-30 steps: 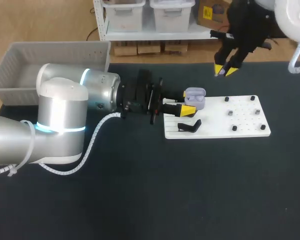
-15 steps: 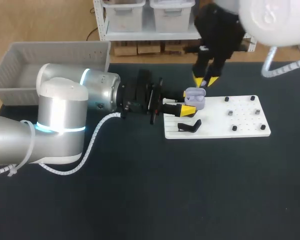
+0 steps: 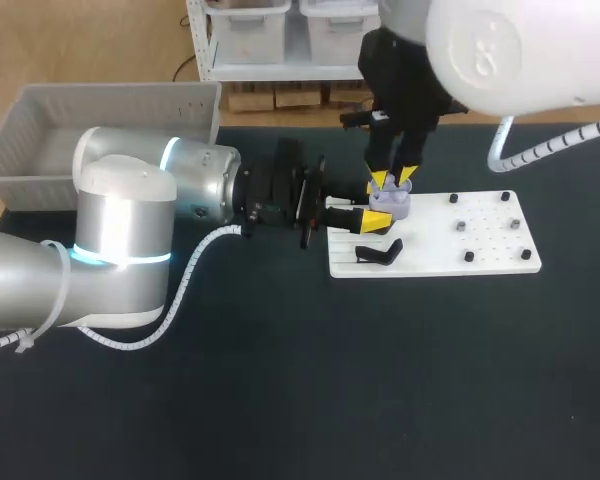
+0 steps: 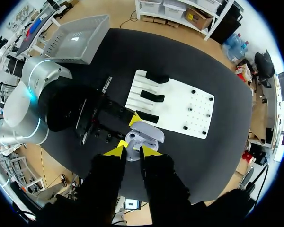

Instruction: Pick up each earbud case from the left stands, insert the matching earbuds, close the lid, and place the case in the box.

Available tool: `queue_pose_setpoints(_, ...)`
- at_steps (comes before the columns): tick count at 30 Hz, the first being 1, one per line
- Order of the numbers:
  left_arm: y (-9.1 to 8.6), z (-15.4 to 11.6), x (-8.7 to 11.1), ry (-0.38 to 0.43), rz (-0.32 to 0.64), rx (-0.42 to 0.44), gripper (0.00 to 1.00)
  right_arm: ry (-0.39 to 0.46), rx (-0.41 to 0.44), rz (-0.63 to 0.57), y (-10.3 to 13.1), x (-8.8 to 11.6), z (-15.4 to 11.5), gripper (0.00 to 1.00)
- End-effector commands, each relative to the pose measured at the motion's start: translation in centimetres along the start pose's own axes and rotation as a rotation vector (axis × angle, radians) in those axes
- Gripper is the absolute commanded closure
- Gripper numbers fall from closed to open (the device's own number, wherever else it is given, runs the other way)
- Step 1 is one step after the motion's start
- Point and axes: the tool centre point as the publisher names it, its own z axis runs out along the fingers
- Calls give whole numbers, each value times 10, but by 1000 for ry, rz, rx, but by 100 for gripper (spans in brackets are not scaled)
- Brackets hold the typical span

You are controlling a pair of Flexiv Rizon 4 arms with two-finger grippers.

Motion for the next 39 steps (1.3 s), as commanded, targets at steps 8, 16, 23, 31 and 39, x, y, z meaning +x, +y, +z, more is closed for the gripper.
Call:
queue_pose_setpoints(8, -1, 0, 0, -1, 2, -5, 100, 20, 0, -4, 4, 0, 4, 100)
queue_pose_setpoints(16, -1, 0, 0, -1, 2, -5, 100, 40, -12, -3, 3, 3, 6, 100)
queue_pose_setpoints(23, -1, 0, 0, -1, 2, -5, 100, 41, -31, -5, 1, 2, 9, 100)
queue_pose_setpoints(31, -1, 0, 0, -1, 2, -5, 100, 40, -37, -10, 0, -2, 12, 100)
queue_pose_setpoints(39, -1, 0, 0, -1, 2, -5, 100, 42, -30, -13, 0, -5, 15, 100)
